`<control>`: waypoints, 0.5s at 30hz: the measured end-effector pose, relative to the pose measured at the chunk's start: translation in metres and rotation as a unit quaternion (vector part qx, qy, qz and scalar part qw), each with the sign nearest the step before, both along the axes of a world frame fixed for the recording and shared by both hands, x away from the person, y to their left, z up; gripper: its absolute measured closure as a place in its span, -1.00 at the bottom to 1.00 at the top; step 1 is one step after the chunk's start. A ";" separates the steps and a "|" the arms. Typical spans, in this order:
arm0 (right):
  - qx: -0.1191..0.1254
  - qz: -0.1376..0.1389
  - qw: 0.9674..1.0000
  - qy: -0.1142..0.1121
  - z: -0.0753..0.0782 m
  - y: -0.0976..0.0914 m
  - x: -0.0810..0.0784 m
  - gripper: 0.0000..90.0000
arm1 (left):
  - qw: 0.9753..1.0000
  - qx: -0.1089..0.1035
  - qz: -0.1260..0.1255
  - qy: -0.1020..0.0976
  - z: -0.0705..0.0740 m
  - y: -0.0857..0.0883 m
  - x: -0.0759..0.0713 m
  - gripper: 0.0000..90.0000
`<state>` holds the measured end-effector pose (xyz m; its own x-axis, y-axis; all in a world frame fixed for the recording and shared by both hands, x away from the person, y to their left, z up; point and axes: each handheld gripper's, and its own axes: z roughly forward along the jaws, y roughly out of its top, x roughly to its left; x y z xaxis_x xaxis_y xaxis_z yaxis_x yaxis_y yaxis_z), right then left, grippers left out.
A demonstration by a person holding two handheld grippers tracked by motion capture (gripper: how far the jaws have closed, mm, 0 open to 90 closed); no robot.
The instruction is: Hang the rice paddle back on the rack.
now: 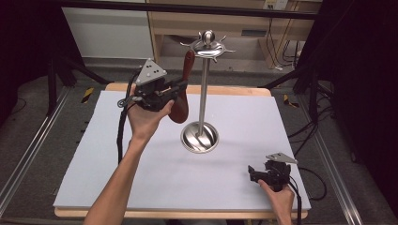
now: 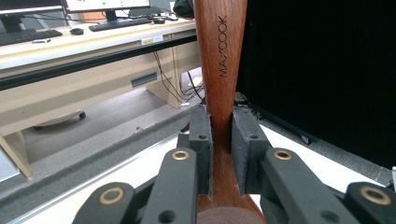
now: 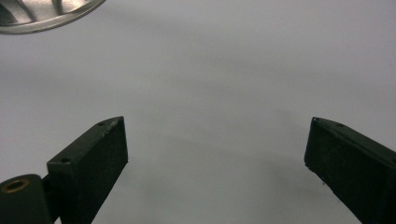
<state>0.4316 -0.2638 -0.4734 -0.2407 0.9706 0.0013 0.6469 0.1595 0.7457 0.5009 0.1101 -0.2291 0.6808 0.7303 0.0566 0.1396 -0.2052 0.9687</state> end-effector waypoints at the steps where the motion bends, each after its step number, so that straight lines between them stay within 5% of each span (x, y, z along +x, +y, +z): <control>1: 0.000 0.000 1.000 0.000 0.000 0.000 0.000 -0.85 | 1.000 0.000 0.000 0.000 0.000 0.000 0.000 0.75; 15: -0.001 0.004 1.000 -0.001 0.000 0.000 0.000 -0.85 | 1.000 -0.017 0.005 -0.012 -0.008 -0.009 0.007 0.75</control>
